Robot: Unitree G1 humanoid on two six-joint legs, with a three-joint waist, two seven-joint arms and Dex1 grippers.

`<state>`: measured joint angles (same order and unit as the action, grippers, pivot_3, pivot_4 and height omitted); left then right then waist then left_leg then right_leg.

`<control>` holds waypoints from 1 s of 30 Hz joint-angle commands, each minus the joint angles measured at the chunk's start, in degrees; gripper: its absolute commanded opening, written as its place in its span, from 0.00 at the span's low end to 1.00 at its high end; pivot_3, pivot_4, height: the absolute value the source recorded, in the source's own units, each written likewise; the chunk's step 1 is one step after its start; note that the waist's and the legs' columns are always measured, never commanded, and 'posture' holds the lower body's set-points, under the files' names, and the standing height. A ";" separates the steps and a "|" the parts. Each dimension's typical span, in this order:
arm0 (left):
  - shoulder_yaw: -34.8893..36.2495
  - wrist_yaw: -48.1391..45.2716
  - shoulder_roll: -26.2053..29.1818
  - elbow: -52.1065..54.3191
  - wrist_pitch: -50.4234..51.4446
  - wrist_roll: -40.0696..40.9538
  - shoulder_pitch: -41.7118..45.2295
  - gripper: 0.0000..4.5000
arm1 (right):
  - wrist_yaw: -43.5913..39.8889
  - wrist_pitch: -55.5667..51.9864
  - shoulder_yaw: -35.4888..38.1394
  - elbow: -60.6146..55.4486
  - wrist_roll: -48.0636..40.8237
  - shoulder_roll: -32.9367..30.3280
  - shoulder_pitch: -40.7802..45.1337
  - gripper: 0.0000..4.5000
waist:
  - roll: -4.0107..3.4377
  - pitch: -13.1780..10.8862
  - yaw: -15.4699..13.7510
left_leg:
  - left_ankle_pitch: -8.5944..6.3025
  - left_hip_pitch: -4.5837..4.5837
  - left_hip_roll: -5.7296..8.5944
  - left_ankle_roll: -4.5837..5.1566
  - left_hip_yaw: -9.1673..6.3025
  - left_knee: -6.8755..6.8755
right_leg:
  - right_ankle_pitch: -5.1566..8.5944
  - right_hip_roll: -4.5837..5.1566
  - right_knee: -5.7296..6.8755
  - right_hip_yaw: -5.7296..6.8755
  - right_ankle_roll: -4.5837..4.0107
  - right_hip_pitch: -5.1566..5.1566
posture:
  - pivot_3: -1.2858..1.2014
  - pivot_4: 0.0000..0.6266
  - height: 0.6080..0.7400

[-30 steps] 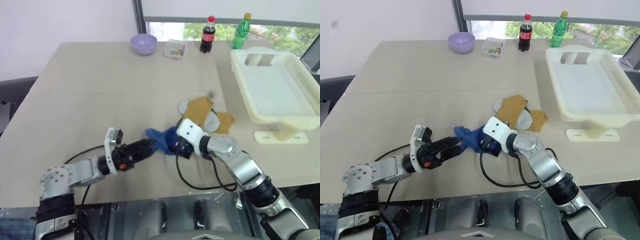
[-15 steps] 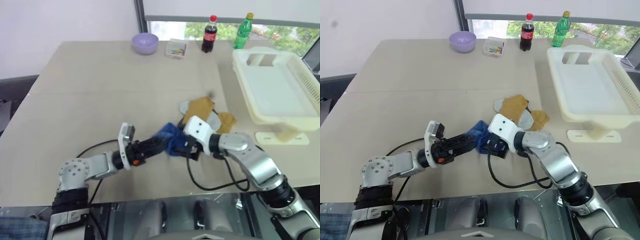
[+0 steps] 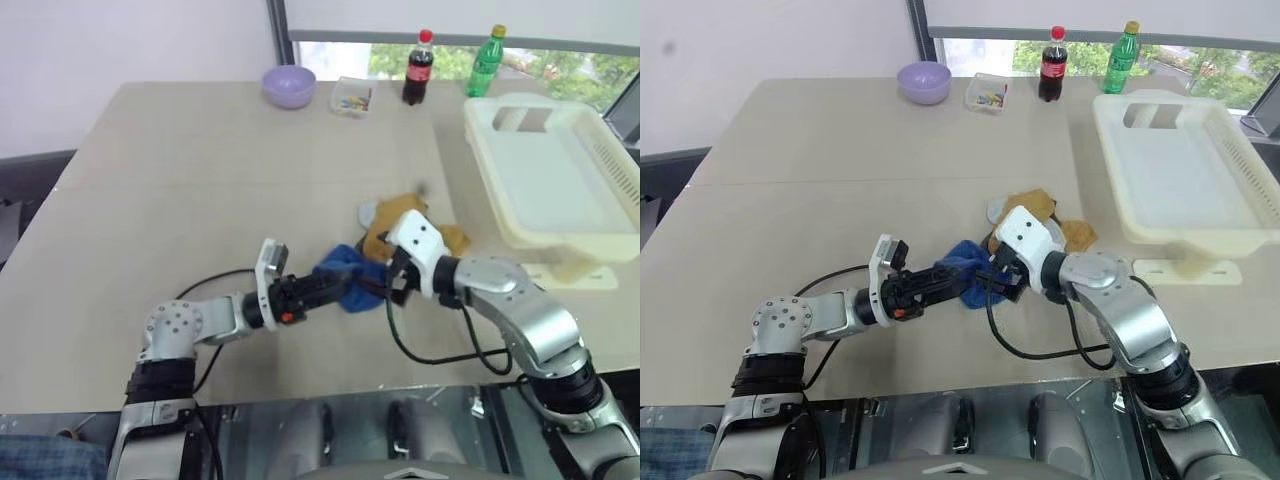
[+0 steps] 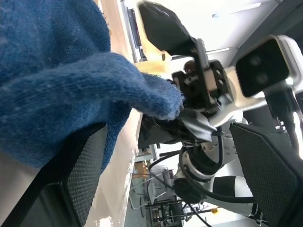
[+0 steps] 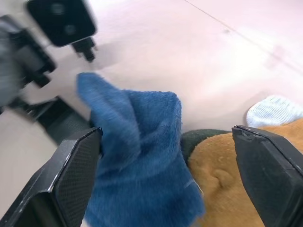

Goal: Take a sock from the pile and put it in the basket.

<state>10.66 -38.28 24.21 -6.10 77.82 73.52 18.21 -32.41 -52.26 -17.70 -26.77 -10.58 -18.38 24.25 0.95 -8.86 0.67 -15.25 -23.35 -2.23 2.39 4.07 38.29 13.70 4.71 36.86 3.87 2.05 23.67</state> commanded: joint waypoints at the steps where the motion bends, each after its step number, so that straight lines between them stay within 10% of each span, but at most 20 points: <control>1: -0.06 -1.32 0.29 1.81 1.27 0.31 -1.27 0.99 | 3.75 0.83 -1.20 1.05 1.51 1.89 -0.61 1.00 | 0.00 0.00 0.03 | 0.00 -0.01 0.00 0.00 0.00 0.00 | 0.00 0.00 0.00 0.00 0.00 0.01 | 0.52 0.24 1.00; 30: 3.31 -4.90 7.58 8.26 2.72 1.89 -10.46 0.99 | 1.64 -12.45 2.42 -6.11 -14.17 1.35 -6.01 1.00 | -0.02 -0.01 0.09 | -0.02 -0.05 -0.06 0.03 -0.02 0.02 | 0.00 -0.02 0.02 -0.02 -0.01 0.08 | 0.52 0.24 1.00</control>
<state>13.29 -42.18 31.30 1.70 81.13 75.46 8.09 -30.49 -64.80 -15.89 -30.50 -22.86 -17.64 17.83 0.93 -8.87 0.77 -15.27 -23.41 -2.29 2.42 4.05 38.31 13.70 4.68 36.89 3.85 2.04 23.75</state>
